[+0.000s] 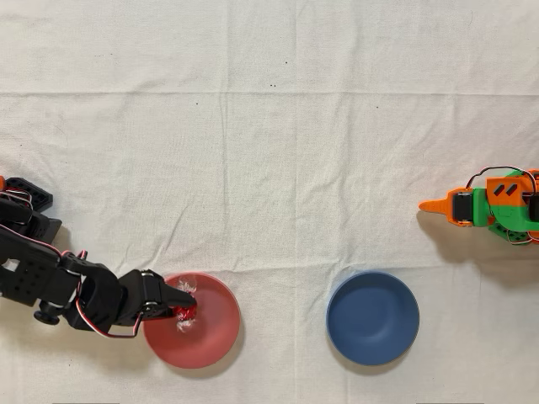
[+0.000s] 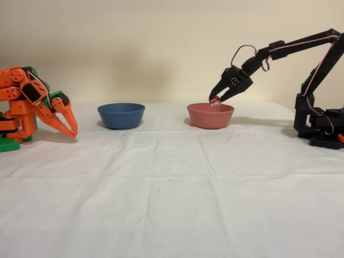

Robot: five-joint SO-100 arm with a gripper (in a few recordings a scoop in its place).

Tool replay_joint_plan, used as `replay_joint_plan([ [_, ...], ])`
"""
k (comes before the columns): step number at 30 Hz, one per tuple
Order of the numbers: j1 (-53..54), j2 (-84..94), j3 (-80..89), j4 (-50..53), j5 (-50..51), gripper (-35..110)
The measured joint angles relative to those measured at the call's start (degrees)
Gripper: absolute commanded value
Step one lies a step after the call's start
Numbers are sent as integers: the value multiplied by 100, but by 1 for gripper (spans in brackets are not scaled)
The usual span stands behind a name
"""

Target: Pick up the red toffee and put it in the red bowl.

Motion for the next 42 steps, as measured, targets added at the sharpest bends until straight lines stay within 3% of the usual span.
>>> replay_joint_plan([
  [35, 237, -677, -554, -281, -44, 27],
  [42, 229, -281, -809, 378, 176, 27],
])
